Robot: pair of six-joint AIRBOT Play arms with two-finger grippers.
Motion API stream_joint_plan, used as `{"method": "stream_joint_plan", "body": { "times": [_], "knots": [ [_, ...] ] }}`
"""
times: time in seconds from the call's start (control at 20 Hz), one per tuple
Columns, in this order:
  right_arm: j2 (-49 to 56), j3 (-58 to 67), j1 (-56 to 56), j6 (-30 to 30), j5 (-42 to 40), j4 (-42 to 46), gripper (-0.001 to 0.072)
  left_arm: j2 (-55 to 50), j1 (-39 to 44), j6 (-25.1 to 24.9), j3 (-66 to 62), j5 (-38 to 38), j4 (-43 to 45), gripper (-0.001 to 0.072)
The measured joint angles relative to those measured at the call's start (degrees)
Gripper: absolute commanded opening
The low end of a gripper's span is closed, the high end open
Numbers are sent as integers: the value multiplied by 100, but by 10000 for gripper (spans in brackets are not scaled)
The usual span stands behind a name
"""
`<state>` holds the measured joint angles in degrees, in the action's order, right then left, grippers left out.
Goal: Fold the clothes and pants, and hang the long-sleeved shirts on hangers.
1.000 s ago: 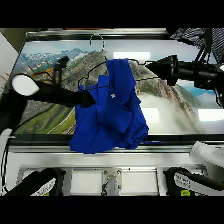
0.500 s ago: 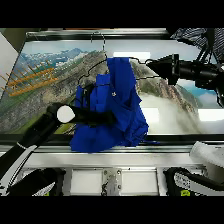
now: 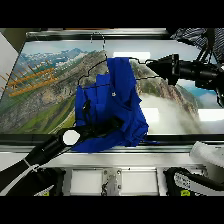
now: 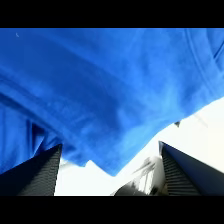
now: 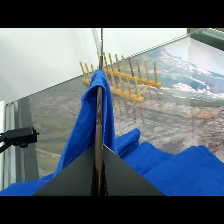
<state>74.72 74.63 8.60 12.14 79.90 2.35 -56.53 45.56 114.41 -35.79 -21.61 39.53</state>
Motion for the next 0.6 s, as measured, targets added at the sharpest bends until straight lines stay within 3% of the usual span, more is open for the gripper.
{"method": "stream_joint_plan", "body": {
  "times": [0.05, 0.1, 0.2, 0.25, 0.4, 0.6],
  "knots": [
    [0, 0, -2, 0, 0, 2, 3, -76, 79, 0, -31, 127, -50, 652],
    [0, 0, 0, 0, 0, 2, 3, -179, 146, -22, -92, 232, -87, 605],
    [-2, 0, 4, 0, 0, 2, 3, -393, 223, -98, -256, 356, -127, 154],
    [-11, 0, 20, 0, 4, 2, 3, -470, 216, -153, -330, 378, -136, 11],
    [-66, -9, 190, 0, 201, -22, 3, -413, -81, -387, -415, 225, -96, 8],
    [-417, -417, 531, -4, 494, -166, 3, 267, -1091, -551, -363, -769, 544, 8]
  ]
}}
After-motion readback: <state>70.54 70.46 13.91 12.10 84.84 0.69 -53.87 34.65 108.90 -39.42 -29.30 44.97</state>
